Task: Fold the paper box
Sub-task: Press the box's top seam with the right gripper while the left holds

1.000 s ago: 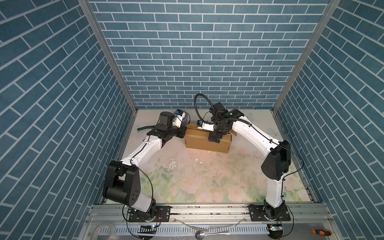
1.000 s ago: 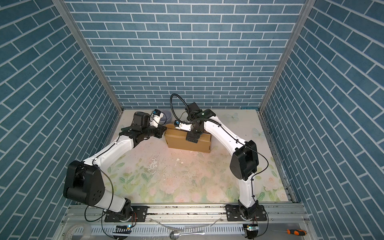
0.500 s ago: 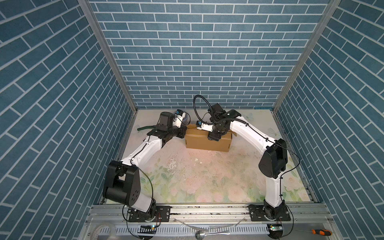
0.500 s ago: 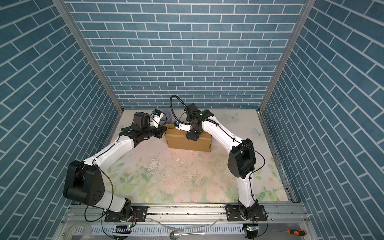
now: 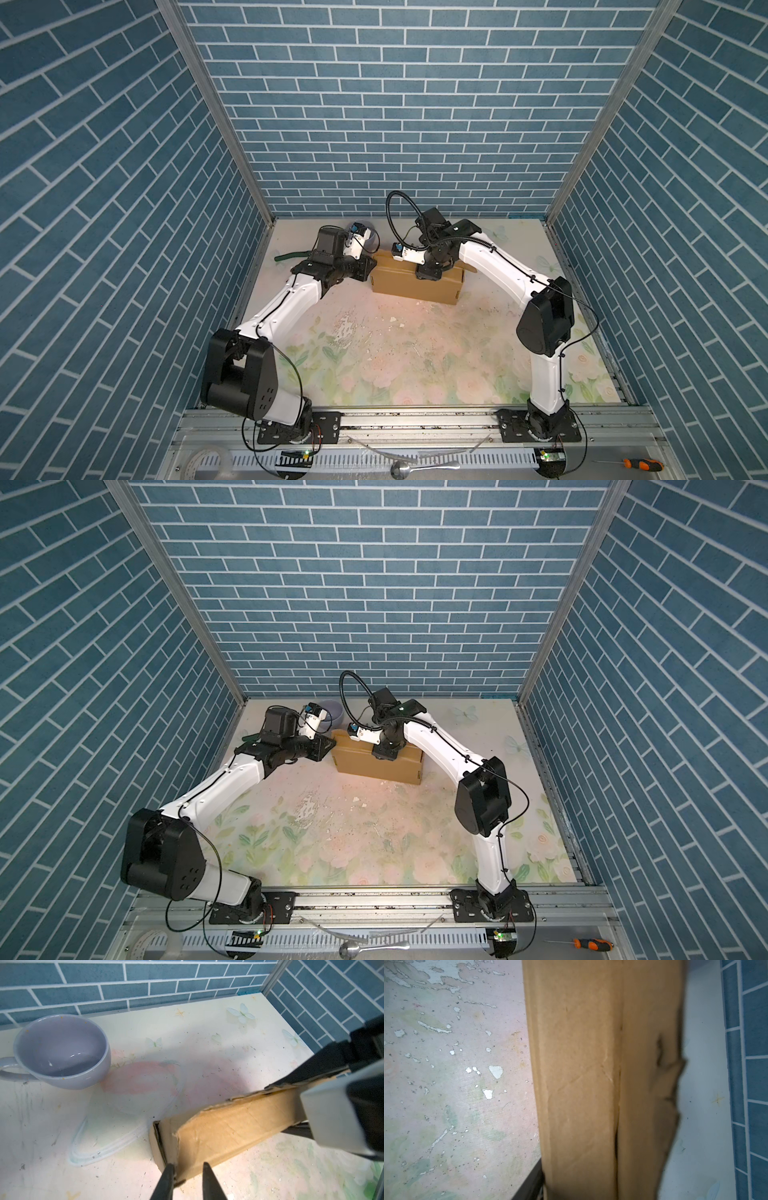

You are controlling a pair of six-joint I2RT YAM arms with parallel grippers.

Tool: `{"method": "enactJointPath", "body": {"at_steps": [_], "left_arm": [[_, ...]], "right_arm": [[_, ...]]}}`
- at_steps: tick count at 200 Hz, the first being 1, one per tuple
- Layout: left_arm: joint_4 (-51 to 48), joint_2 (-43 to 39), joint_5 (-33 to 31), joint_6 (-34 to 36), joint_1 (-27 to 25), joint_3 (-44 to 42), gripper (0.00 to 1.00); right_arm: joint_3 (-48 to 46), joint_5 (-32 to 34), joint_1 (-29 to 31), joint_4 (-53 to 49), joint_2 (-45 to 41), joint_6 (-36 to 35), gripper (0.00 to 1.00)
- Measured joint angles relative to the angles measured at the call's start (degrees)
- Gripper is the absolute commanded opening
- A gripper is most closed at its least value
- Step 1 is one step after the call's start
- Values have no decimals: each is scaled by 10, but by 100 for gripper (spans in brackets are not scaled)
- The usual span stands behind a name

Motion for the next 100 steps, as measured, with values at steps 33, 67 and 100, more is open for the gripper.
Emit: {"method": "enactJointPath", "body": {"at_steps": [33, 67, 100], "left_arm": [[-27, 5, 15, 2, 4, 24, 34], [-49, 27, 10, 12, 3, 66, 30], [-73, 42, -5, 29, -3, 100, 15]], "right_arm": [[0, 0, 0, 6, 1, 3, 50], [0, 1, 0, 7, 1, 3, 47], [0, 0, 0, 7, 1, 3, 45]]}}
